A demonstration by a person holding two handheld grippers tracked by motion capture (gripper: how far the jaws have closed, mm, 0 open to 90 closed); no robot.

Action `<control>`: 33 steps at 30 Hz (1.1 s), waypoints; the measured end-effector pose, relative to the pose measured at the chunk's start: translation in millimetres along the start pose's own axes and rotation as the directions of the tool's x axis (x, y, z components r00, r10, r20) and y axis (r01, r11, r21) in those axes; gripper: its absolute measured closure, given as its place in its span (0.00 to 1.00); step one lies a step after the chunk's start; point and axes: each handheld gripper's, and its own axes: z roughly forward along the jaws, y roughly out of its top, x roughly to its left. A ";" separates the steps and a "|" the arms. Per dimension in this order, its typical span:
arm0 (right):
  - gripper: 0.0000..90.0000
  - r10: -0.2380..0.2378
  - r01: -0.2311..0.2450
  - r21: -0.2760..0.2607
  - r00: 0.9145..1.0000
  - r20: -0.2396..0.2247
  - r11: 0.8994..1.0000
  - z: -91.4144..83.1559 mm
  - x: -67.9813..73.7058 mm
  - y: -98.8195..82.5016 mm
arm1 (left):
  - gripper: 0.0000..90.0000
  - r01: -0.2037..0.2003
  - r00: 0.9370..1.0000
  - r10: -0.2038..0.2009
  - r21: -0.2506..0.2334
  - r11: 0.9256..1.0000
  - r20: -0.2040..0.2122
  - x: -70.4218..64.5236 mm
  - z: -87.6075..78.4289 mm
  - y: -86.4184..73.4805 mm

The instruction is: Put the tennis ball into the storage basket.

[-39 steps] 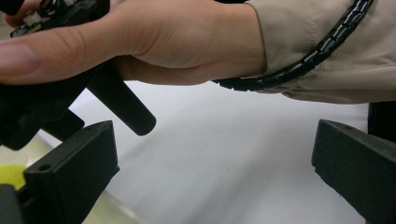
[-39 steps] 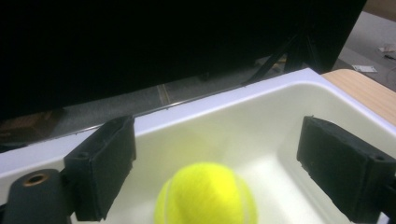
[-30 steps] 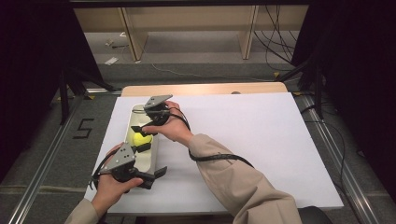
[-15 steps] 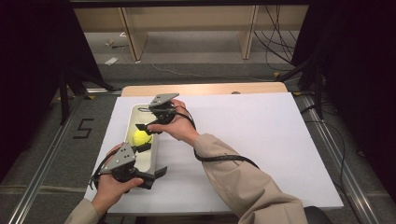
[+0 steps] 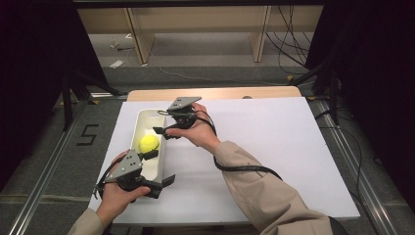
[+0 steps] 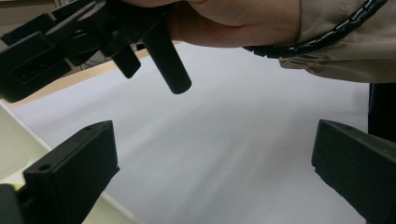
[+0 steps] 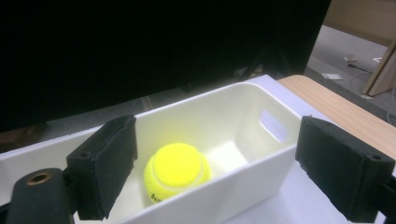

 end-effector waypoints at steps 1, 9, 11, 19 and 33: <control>0.16 0.002 -0.002 -0.001 1.000 0.006 1.000 -2.3 -0.6 -0.8 | 0.00 0.000 1.000 0.000 0.000 1.000 0.000 0.0 0.0 0.0; 0.16 0.015 -0.015 -0.007 0.999 0.030 1.000 -20.9 -6.3 -7.7 | 0.00 -0.001 1.000 0.001 0.002 1.000 -0.002 0.3 -0.1 -0.1; 0.16 0.014 -0.014 -0.005 0.999 0.037 1.000 -25.9 -7.6 -10.1 | 0.00 -0.001 1.000 0.001 0.002 1.000 -0.002 0.3 0.0 -0.1; 0.16 0.024 -0.024 -0.013 0.998 0.063 1.000 -47.5 -12.4 -18.9 | 0.00 -0.002 1.000 0.002 0.003 1.000 -0.003 0.3 0.3 -0.2; 0.16 0.046 -0.045 -0.016 0.993 0.106 0.999 -79.0 -17.9 -33.6 | 0.00 -0.001 1.000 0.001 0.007 1.000 -0.004 0.0 0.6 -0.1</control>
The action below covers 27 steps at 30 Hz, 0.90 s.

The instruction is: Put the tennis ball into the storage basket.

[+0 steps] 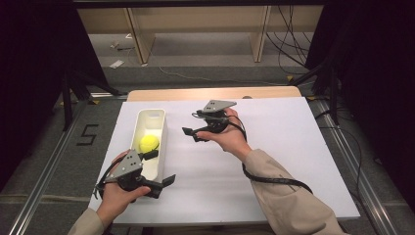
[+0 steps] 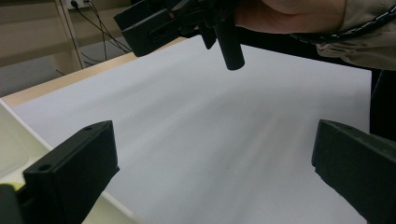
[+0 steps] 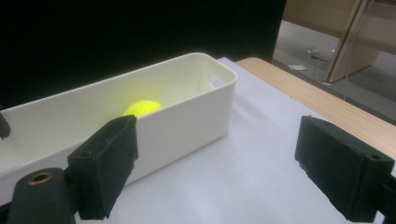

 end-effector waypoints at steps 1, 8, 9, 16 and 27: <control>0.16 0.001 -0.001 -0.002 1.000 0.004 1.000 -1.8 -0.6 -0.7 | 0.00 0.000 1.000 0.000 -0.001 1.000 0.000 -0.1 0.0 0.0; 0.16 0.002 -0.002 -0.002 1.000 0.016 1.000 -13.4 -3.6 -6.1 | 0.00 0.001 1.000 -0.001 0.000 1.000 0.000 0.1 0.1 0.0; 0.16 0.005 -0.005 -0.003 1.000 0.020 1.000 -14.8 -4.2 -7.2 | 0.00 0.001 1.000 -0.001 0.000 1.000 0.000 0.1 0.1 0.0; 0.16 0.010 -0.009 -0.005 0.999 0.034 1.000 -26.4 -8.2 -11.9 | 0.00 0.001 1.000 -0.001 -0.001 1.000 -0.002 0.2 0.1 0.0; 0.16 0.024 -0.024 -0.013 0.997 0.067 1.000 -48.5 -14.4 -19.3 | 0.00 0.003 1.000 -0.003 -0.002 1.000 -0.004 0.4 0.1 0.0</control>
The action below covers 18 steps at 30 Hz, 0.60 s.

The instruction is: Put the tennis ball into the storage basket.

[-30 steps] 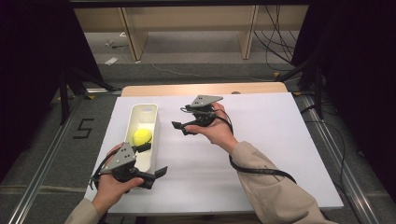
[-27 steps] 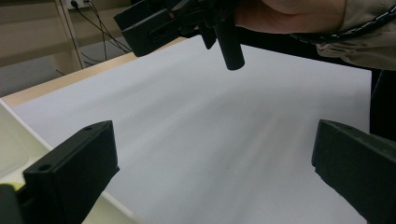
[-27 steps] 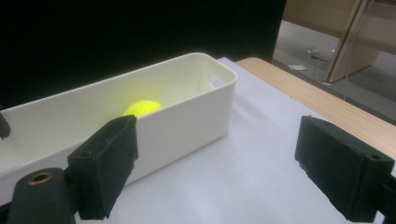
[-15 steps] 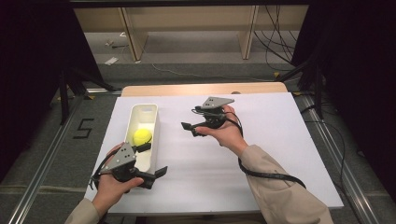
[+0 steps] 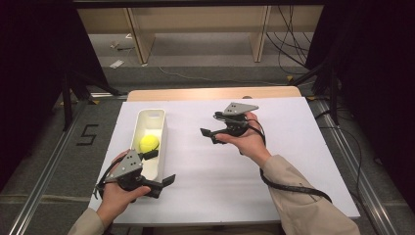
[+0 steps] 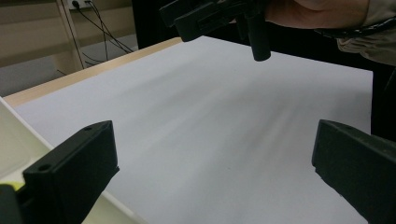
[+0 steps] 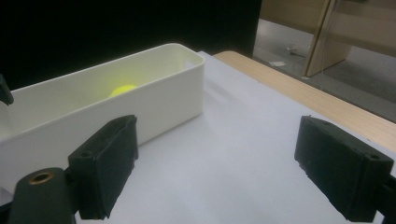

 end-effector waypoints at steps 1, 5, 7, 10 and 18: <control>0.16 0.002 -0.002 0.002 1.000 0.004 1.000 -2.0 -0.6 -1.1 | 0.00 0.000 1.000 0.000 0.000 1.000 0.000 0.0 0.0 0.0; 0.16 0.005 -0.005 0.007 1.000 0.012 1.000 -9.7 -3.0 -6.6 | 0.00 0.001 1.000 -0.001 -0.001 1.000 -0.001 0.0 0.0 0.1; 0.16 0.010 -0.010 0.008 1.000 0.020 1.000 -14.0 -4.6 -9.7 | 0.00 0.001 1.000 -0.001 -0.001 1.000 -0.002 0.1 0.0 0.1; 0.16 0.018 -0.018 0.012 0.999 0.032 1.000 -20.9 -7.6 -15.0 | 0.00 0.001 1.000 -0.001 0.000 1.000 -0.001 0.0 0.1 -0.1; 0.17 0.039 -0.040 0.012 0.997 0.064 0.999 -37.0 -15.0 -26.1 | 0.00 -0.001 1.000 0.001 0.001 1.000 -0.002 0.2 0.3 0.0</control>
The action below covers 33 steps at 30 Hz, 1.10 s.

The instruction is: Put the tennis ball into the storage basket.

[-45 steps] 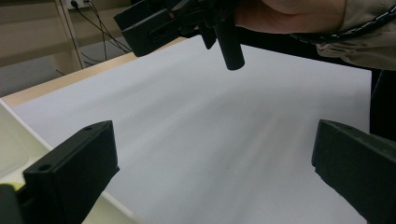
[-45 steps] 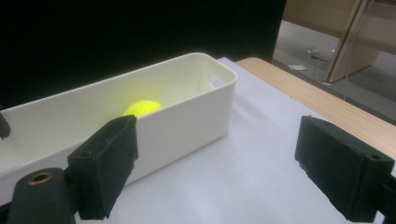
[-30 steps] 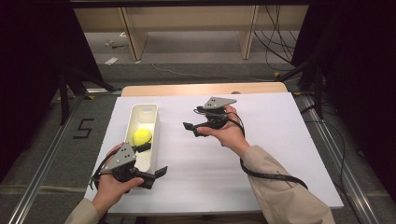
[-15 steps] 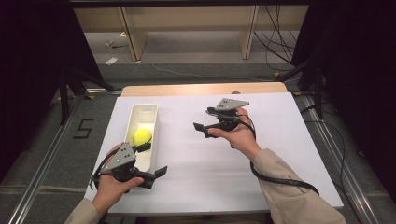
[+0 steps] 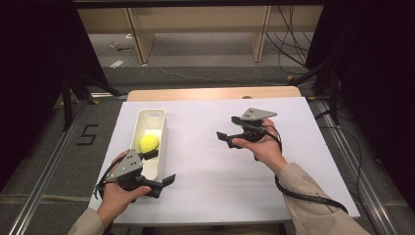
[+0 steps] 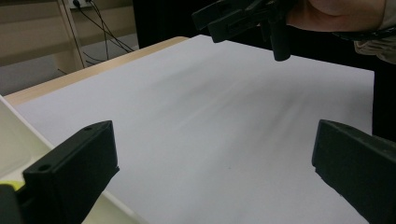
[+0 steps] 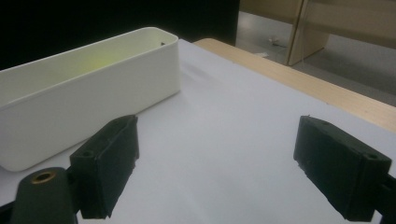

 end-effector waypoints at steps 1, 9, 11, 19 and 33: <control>0.17 0.002 -0.002 0.000 1.000 0.002 1.000 -1.7 -1.1 -0.9 | 0.00 -0.001 1.000 0.001 0.000 1.000 -0.002 0.1 0.1 0.0; 0.17 0.017 -0.017 -0.002 1.000 0.023 1.000 -12.9 -7.0 -10.3 | 0.00 0.006 1.000 -0.006 0.000 1.000 -0.002 0.0 0.1 -0.2; 0.17 0.020 -0.020 -0.001 0.999 0.028 1.000 -15.8 -8.4 -12.4 | 0.00 0.000 1.000 0.000 0.000 1.000 -0.003 0.2 0.1 -0.1; 0.17 0.028 -0.027 -0.009 0.999 0.047 1.000 -27.2 -12.1 -18.5 | 0.00 -0.001 1.000 0.001 0.002 1.000 -0.003 0.2 0.2 -0.1; 0.17 0.035 -0.033 -0.019 0.998 0.060 0.999 -44.4 -11.7 -25.6 | 0.00 0.000 1.000 0.000 0.000 1.000 -0.005 0.1 0.2 0.0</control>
